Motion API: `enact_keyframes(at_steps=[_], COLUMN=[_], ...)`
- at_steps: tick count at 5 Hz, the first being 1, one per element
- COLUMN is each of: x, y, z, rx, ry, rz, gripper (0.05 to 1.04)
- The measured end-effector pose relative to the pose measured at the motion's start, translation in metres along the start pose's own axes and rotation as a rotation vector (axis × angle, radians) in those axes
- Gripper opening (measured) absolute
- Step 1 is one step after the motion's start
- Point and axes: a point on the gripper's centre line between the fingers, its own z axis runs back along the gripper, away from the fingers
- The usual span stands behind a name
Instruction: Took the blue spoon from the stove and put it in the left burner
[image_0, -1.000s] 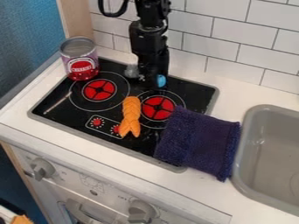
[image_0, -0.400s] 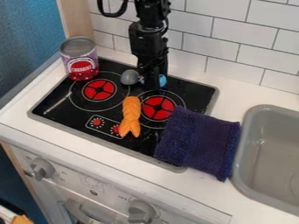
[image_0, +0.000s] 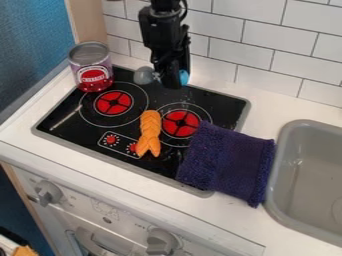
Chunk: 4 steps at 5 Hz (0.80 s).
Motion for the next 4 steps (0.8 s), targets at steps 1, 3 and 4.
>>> enact_keyframes(at_steps=[1,3,4], x=[-0.016,-0.058,-0.073], y=[0.014,0.063,0.078], z=[0.016,0.016,0.010], rx=[-0.038,0.022,0.047], ry=[0.080,0.197,0.228], rz=[-0.030,-0.114,-0.148], gripper=[0.421,0.421,0.421])
